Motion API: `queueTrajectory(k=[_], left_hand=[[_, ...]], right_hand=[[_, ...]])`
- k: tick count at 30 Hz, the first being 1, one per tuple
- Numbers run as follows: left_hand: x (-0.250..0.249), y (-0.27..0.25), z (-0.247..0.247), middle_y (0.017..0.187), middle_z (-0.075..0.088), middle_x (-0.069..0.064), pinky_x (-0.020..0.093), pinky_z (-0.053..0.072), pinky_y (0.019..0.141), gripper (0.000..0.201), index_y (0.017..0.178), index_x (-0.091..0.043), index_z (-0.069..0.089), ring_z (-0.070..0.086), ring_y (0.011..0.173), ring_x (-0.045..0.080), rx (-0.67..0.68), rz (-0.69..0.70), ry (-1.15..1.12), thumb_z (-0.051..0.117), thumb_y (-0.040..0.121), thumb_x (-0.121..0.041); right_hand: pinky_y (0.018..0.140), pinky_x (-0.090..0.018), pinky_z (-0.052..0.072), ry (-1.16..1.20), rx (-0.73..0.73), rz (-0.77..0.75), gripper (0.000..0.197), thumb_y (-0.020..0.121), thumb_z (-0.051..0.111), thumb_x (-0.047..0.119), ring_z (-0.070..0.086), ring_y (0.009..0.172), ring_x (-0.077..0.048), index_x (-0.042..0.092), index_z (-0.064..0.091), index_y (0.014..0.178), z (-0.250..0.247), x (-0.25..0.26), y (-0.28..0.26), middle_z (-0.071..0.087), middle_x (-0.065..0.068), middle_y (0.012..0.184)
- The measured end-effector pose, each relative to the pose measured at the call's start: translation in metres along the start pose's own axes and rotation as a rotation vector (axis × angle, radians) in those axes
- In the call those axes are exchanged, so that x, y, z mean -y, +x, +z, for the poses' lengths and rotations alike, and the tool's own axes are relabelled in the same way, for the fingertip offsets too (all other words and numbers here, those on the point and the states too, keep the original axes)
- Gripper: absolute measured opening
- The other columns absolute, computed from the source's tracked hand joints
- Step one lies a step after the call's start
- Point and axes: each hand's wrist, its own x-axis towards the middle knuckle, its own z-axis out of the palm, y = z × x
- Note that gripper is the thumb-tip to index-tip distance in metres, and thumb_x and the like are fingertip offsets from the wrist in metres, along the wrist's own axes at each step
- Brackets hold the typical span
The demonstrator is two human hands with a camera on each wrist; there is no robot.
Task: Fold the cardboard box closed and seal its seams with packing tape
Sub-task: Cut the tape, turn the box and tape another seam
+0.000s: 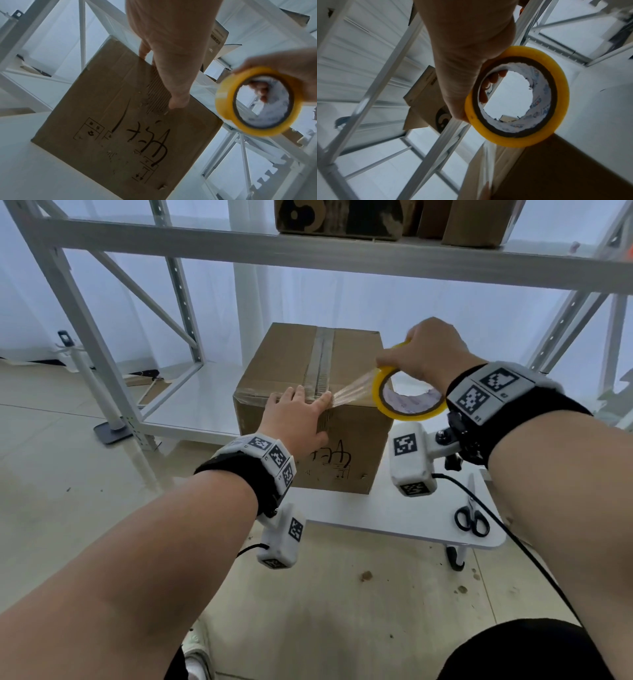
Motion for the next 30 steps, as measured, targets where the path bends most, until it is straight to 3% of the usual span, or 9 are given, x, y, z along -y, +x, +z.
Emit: queueTrajectory(k=[7, 11, 13, 15, 18, 21, 24, 27, 30], left_hand=[[-0.011, 0.004, -0.007, 0.155, 0.012, 0.024, 0.058, 0.016, 0.114, 0.076, 0.150, -0.036, 0.001, 0.014, 0.143, 0.039, 0.061, -0.039, -0.013, 0.045, 0.091, -0.056], [-0.034, 0.007, -0.012, 0.152, 0.006, 0.033, 0.063, 0.007, 0.111, 0.081, 0.149, -0.039, -0.006, 0.010, 0.141, 0.048, 0.125, -0.112, 0.059, 0.043, 0.089, -0.063], [-0.045, 0.009, -0.011, 0.152, 0.002, 0.033, 0.061, 0.002, 0.112, 0.081, 0.150, -0.035, -0.004, 0.004, 0.142, 0.046, 0.112, -0.114, 0.052, 0.045, 0.090, -0.060], [-0.047, 0.010, -0.007, 0.156, 0.000, 0.024, 0.051, 0.000, 0.116, 0.076, 0.152, -0.026, 0.003, 0.000, 0.145, 0.036, 0.034, -0.057, 0.024, 0.047, 0.094, -0.048], [-0.032, 0.010, -0.001, 0.159, 0.009, 0.010, 0.040, 0.008, 0.118, 0.066, 0.152, -0.019, 0.010, 0.009, 0.146, 0.024, -0.052, 0.025, -0.057, 0.045, 0.097, -0.031], [-0.002, 0.006, 0.002, 0.158, 0.017, 0.005, 0.040, 0.014, 0.119, 0.062, 0.151, -0.018, 0.015, 0.016, 0.145, 0.019, -0.092, 0.040, -0.099, 0.043, 0.097, -0.029], [0.032, -0.004, 0.005, 0.157, 0.020, 0.008, 0.041, 0.020, 0.117, 0.063, 0.151, -0.020, 0.017, 0.019, 0.144, 0.023, -0.097, -0.040, -0.115, 0.045, 0.096, -0.033], [0.054, -0.012, 0.005, 0.154, 0.026, 0.014, 0.043, 0.030, 0.110, 0.062, 0.150, -0.022, 0.021, 0.026, 0.142, 0.029, -0.089, -0.125, -0.084, 0.045, 0.094, -0.036], [0.048, -0.014, 0.004, 0.153, 0.023, 0.022, 0.045, 0.026, 0.112, 0.068, 0.151, -0.020, 0.017, 0.023, 0.141, 0.036, -0.047, -0.166, -0.039, 0.045, 0.093, -0.043]], right_hand=[[0.049, -0.025, 0.028, -0.101, 0.018, 0.012, 0.036, 0.070, 0.067, 0.037, 0.038, 0.053, -0.016, 0.014, 0.042, 0.059, 0.004, -0.008, 0.000, 0.038, 0.001, 0.055], [0.053, -0.026, 0.031, -0.207, 0.029, -0.053, 0.034, 0.071, 0.065, 0.040, 0.046, 0.060, -0.018, 0.014, 0.046, 0.062, 0.007, -0.004, 0.000, 0.044, 0.000, 0.059], [0.057, -0.028, 0.033, -0.292, 0.026, -0.104, 0.034, 0.074, 0.064, 0.043, 0.051, 0.068, -0.021, 0.015, 0.047, 0.064, 0.010, 0.000, -0.001, 0.048, 0.000, 0.062], [0.061, -0.030, 0.034, -0.364, 0.027, -0.141, 0.036, 0.076, 0.063, 0.044, 0.053, 0.072, -0.023, 0.015, 0.046, 0.064, 0.012, 0.005, -0.001, 0.049, 0.000, 0.064], [0.062, -0.030, 0.034, -0.357, 0.041, -0.149, 0.038, 0.077, 0.064, 0.046, 0.054, 0.074, -0.024, 0.015, 0.046, 0.064, 0.012, 0.007, -0.001, 0.050, 0.001, 0.065], [0.057, -0.028, 0.033, -0.305, 0.048, -0.121, 0.036, 0.076, 0.064, 0.043, 0.052, 0.070, -0.023, 0.014, 0.045, 0.063, 0.009, 0.003, -0.001, 0.048, 0.000, 0.063], [0.052, -0.026, 0.029, -0.219, 0.052, -0.058, 0.037, 0.073, 0.064, 0.039, 0.043, 0.058, -0.019, 0.013, 0.042, 0.060, 0.006, -0.004, 0.001, 0.042, 0.000, 0.058], [0.052, -0.025, 0.030, -0.186, 0.053, -0.042, 0.037, 0.073, 0.064, 0.039, 0.041, 0.056, -0.018, 0.012, 0.043, 0.061, 0.006, -0.009, 0.001, 0.041, -0.001, 0.057], [0.052, -0.026, 0.030, -0.190, 0.044, -0.053, 0.036, 0.073, 0.064, 0.040, 0.043, 0.058, -0.019, 0.012, 0.045, 0.062, 0.006, -0.010, -0.001, 0.041, -0.001, 0.058]])
